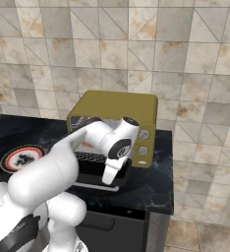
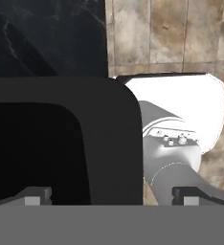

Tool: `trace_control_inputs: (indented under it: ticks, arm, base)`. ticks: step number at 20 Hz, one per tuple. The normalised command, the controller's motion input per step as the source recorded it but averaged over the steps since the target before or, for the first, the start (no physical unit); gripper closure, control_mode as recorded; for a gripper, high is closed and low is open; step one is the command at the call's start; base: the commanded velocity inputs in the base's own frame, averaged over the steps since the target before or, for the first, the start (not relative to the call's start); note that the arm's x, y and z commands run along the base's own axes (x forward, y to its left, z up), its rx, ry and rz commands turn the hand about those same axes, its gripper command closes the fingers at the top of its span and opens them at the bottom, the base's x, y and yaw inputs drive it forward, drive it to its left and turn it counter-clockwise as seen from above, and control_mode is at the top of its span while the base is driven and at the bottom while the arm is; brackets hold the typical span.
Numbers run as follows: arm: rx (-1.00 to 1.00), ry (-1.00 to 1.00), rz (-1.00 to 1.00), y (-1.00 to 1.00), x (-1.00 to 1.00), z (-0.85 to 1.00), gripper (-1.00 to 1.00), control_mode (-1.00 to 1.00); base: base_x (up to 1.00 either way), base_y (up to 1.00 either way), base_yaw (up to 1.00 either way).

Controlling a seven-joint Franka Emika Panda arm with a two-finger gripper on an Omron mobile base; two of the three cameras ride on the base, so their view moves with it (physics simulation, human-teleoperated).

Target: Pull the toaster oven rack outwards. Pick up the baguette from the plate and place it on the toaster oven rack. Close the toaster oven door fully and set the temperature to the lowest setting.

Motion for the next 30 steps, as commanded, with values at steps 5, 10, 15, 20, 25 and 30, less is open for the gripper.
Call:
trace_control_inputs:
  ticks: [5,10,15,20,25,30]
  arm:
    - [0.0,0.0,0.0,0.0,0.24,-0.15,-1.0,-1.0]
    - [0.0,0.0,0.0,0.0,0.26,-0.07,-1.0,-1.0]
    - [0.0,0.0,0.0,0.0,0.25,-0.02,-1.0,-1.0]
    - [0.0,0.0,0.0,0.0,0.39,0.0,-1.0,-1.0]
    - [0.0,0.0,0.0,0.0,0.47,0.0,-1.0,-1.0]
    - [0.0,0.0,0.0,0.0,0.43,0.0,-1.0,-1.0]
  base:
    - [0.0,0.0,0.0]
    - [0.0,0.0,0.0]
    - [0.0,0.0,0.0]
    - [0.0,0.0,0.0]
    - [0.0,0.0,0.0]
    - [0.0,0.0,0.0]
